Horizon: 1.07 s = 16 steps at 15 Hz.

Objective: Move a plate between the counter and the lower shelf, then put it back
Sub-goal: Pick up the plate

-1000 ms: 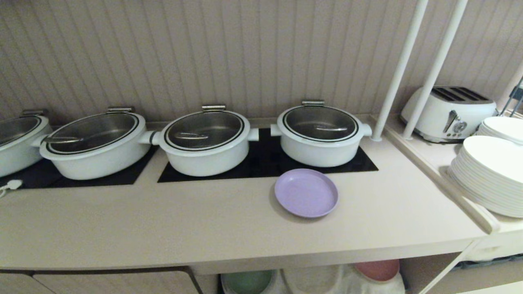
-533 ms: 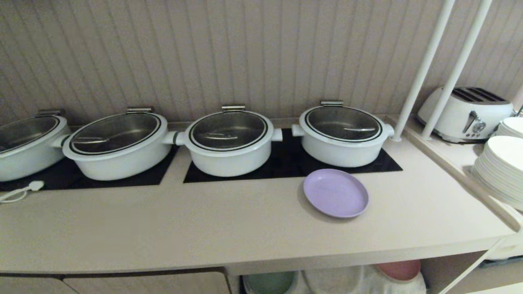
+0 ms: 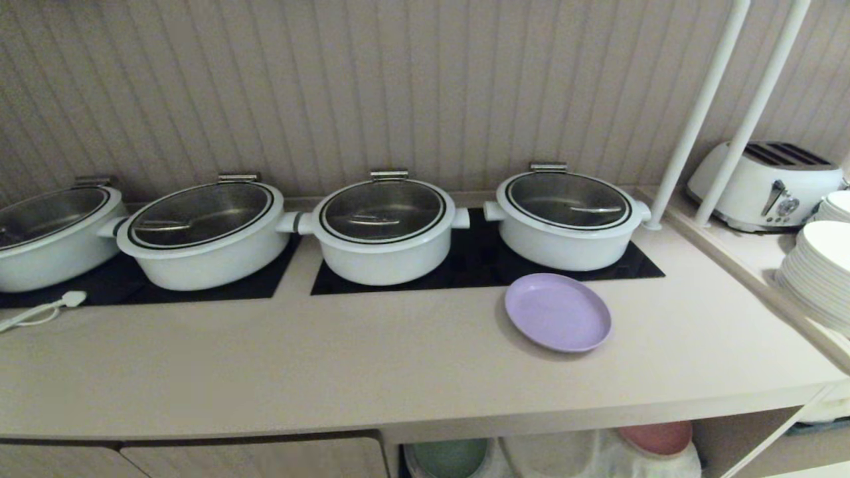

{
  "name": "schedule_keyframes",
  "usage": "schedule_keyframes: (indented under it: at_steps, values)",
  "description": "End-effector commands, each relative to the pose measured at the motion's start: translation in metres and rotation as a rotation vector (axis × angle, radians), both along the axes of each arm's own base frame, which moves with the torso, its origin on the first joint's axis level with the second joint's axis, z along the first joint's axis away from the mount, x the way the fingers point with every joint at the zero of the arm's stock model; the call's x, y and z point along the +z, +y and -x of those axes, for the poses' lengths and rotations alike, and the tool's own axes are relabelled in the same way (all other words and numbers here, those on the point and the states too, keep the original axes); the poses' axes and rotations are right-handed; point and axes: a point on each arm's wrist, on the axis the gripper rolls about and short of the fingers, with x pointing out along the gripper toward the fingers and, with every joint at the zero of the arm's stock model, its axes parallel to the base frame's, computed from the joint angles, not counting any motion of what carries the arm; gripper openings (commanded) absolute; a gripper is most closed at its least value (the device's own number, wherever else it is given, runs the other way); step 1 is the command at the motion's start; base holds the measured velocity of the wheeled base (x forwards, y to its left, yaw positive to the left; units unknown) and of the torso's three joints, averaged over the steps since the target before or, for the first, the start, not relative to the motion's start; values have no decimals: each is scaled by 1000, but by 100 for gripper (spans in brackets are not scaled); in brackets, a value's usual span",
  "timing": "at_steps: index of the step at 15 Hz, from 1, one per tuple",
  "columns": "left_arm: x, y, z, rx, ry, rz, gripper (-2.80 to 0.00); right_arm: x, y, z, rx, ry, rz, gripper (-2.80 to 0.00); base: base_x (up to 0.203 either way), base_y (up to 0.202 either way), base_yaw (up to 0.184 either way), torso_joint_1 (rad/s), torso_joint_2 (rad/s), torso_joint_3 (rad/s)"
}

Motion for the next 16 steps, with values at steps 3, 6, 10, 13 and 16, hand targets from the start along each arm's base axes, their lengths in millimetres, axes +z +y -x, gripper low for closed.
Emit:
schedule_keyframes:
  at_steps: [3, 6, 10, 13, 16]
  values:
    - [0, 0, 0, 1, 0, 2, -280, 0, 0, 0, 1, 1, 0, -280, 0, 0, 0, 0, 0, 0]
    - [0, 0, 0, 1, 0, 2, -280, 0, 0, 0, 1, 1, 0, -280, 0, 0, 0, 0, 0, 0]
    - [0, 0, 0, 2, 0, 1, -280, 0, 0, 0, 1, 1, 2, -280, 0, 0, 0, 0, 0, 0]
    - [0, 0, 0, 2, 0, 2, -280, 1, 0, 0, 1, -1, -3, -280, 0, 0, 0, 0, 0, 0]
    - [0, 0, 0, 2, 0, 2, -280, 3, 0, 1, -2, -14, 16, -280, 0, 0, 0, 0, 0, 0]
